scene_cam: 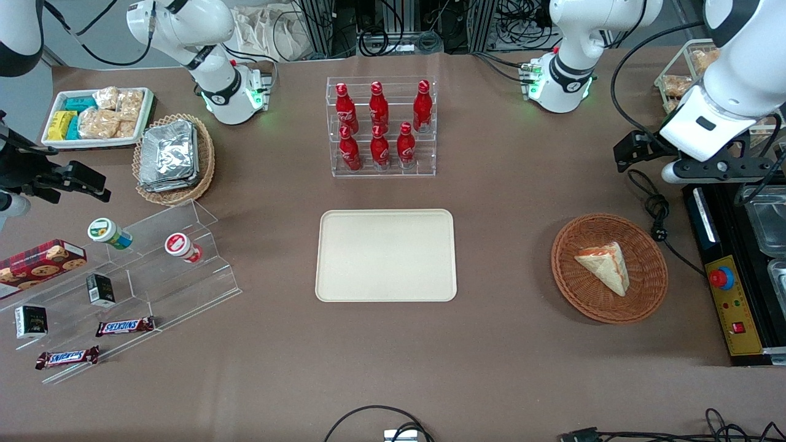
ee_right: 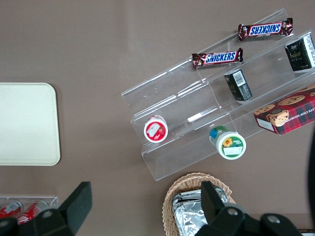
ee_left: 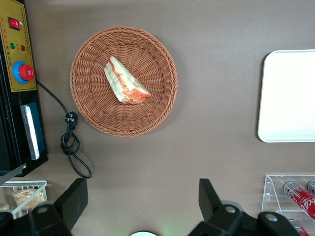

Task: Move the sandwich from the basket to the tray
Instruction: 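Move the left gripper over the wrapped sandwich in the wicker basket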

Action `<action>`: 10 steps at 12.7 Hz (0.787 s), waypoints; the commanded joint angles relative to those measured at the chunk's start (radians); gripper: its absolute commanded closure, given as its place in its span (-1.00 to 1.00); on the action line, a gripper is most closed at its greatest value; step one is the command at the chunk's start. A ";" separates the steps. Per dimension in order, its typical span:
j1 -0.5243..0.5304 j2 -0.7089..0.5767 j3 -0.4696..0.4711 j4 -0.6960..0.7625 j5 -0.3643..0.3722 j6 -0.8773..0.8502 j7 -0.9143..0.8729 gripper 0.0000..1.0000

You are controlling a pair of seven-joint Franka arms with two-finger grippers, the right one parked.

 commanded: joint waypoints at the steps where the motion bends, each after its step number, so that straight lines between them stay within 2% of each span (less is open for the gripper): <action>1: 0.018 0.015 -0.007 0.032 -0.016 -0.032 0.016 -1.00; 6: 0.018 0.024 0.035 -0.069 0.002 0.091 0.026 -1.00; 10: 0.019 0.131 0.080 -0.087 0.004 0.232 -0.188 -1.00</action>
